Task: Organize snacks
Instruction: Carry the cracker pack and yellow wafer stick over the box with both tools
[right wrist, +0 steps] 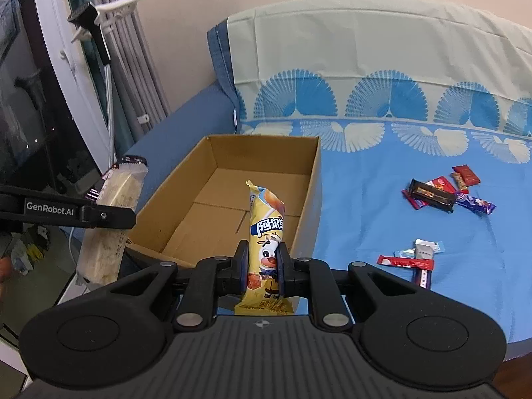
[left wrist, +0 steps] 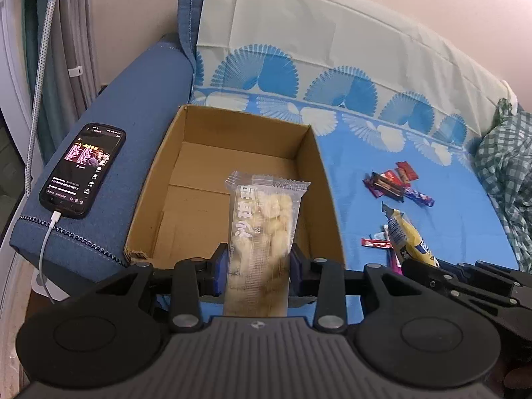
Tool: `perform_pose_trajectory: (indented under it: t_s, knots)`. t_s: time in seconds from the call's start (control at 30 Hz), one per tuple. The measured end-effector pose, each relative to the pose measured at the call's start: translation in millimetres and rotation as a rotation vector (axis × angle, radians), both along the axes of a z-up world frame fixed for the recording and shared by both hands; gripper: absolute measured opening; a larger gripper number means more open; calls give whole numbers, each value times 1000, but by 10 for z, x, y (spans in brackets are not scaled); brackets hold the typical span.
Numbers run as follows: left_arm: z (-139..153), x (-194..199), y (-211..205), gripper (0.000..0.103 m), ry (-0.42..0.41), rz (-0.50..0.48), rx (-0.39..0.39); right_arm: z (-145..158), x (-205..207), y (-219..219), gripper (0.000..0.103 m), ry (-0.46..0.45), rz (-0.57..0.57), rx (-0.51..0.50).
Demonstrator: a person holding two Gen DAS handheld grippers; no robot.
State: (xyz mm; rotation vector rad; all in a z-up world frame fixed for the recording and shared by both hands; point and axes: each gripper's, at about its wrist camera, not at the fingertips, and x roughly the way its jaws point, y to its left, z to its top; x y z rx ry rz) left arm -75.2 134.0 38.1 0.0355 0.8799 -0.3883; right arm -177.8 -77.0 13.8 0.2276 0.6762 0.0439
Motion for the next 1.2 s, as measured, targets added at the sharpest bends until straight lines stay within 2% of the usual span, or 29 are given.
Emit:
perform_pose_trajectory:
  t_s: [0.63,1.2]
  knots:
    - [-345,1058,-181,41,16,17,83,-380,1215,238,17,92,54,-2]
    - [-902,1710,-306,41,103,27,150,-856,1828,204,17,179,43,18]
